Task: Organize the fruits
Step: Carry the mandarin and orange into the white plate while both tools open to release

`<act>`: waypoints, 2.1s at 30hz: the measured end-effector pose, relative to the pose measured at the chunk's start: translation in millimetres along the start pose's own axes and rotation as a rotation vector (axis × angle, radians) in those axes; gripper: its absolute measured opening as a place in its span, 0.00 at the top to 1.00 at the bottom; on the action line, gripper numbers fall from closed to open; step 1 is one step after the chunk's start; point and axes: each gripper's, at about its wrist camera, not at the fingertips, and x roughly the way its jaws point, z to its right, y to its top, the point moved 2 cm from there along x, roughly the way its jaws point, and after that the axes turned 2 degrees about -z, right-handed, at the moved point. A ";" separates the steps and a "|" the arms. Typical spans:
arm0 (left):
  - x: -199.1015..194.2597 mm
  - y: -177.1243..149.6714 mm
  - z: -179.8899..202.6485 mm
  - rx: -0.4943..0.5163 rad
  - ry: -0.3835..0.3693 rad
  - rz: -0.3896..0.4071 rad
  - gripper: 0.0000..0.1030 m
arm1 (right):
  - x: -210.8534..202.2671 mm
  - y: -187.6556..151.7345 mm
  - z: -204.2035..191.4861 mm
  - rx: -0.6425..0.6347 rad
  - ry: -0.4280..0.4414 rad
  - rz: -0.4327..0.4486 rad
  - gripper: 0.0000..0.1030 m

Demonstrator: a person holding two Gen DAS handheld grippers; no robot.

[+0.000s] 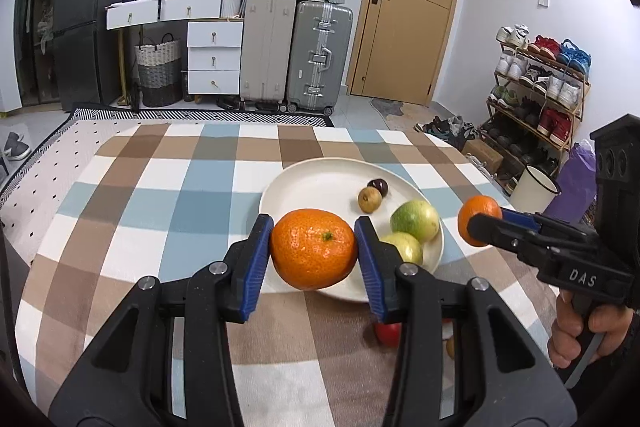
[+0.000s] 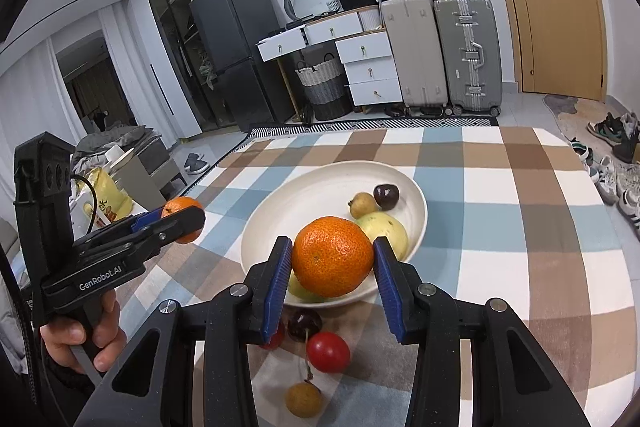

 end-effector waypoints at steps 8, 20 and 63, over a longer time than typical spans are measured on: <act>23.0 9.7 5.4 0.012 -0.002 -0.009 0.62 | 10.3 13.0 -4.1 0.024 0.018 0.011 0.59; 53.8 46.9 7.7 0.055 -0.015 0.016 0.62 | 26.1 51.8 -7.8 -0.013 0.006 0.020 0.59; 121.3 32.6 2.1 0.074 -0.012 -0.093 0.60 | 71.6 41.5 7.7 0.016 0.009 -0.059 0.55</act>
